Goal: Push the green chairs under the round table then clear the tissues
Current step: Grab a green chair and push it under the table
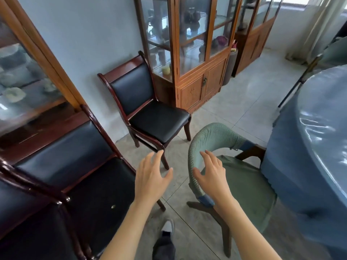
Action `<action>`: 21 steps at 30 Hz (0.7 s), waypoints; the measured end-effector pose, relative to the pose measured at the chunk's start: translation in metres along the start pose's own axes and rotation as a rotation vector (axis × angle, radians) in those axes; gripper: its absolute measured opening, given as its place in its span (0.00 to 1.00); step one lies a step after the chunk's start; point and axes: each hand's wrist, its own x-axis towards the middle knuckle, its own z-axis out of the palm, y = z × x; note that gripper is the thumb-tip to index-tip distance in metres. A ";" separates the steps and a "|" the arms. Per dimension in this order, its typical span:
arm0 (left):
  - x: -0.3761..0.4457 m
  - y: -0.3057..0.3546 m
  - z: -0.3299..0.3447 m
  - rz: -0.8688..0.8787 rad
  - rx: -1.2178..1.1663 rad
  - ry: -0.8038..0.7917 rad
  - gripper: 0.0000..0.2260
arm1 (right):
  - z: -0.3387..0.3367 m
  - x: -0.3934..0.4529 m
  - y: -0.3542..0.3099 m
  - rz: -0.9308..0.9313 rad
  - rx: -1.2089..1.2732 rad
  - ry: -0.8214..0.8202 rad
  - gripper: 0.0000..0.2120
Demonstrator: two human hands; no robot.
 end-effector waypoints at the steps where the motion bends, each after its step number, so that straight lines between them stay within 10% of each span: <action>1: 0.017 -0.005 0.003 0.008 -0.009 -0.014 0.30 | 0.003 0.013 -0.002 0.014 -0.003 0.006 0.30; 21: 0.218 0.019 0.059 0.240 -0.078 -0.187 0.27 | -0.004 0.160 0.013 0.272 0.061 0.131 0.30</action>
